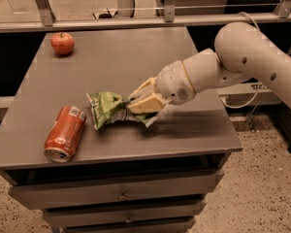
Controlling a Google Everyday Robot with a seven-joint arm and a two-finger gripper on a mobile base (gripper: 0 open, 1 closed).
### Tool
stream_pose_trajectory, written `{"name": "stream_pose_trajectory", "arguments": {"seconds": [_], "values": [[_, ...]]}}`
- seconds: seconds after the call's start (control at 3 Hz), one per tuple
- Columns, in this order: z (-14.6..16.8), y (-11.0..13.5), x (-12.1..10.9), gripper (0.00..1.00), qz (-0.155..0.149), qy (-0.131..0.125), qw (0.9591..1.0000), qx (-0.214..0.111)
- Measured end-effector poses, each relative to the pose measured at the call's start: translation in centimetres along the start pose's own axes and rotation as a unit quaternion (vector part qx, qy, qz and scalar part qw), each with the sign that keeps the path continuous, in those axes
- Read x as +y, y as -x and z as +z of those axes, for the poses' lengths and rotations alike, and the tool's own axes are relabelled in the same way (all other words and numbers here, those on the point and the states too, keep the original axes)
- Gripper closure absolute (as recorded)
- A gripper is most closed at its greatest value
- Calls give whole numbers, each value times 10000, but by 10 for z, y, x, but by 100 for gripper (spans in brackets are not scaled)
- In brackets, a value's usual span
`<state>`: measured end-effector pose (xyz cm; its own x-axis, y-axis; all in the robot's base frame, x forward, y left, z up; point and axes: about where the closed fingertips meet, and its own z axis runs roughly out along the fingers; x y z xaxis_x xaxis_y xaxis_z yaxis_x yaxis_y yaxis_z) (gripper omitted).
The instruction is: Move green jalapeno chip bag near coke can
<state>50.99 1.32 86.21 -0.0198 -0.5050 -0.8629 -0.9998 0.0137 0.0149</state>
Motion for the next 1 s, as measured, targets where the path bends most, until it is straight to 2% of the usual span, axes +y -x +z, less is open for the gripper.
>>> {"name": "stream_pose_trajectory", "arguments": {"seconds": [0.33,0.67,1.0], "values": [[5,1,6,84,63,32,10000,-22],[10,2,11,52,120,75,9999,-30],[12,2,13,27,148,93,9998,-25]]}}
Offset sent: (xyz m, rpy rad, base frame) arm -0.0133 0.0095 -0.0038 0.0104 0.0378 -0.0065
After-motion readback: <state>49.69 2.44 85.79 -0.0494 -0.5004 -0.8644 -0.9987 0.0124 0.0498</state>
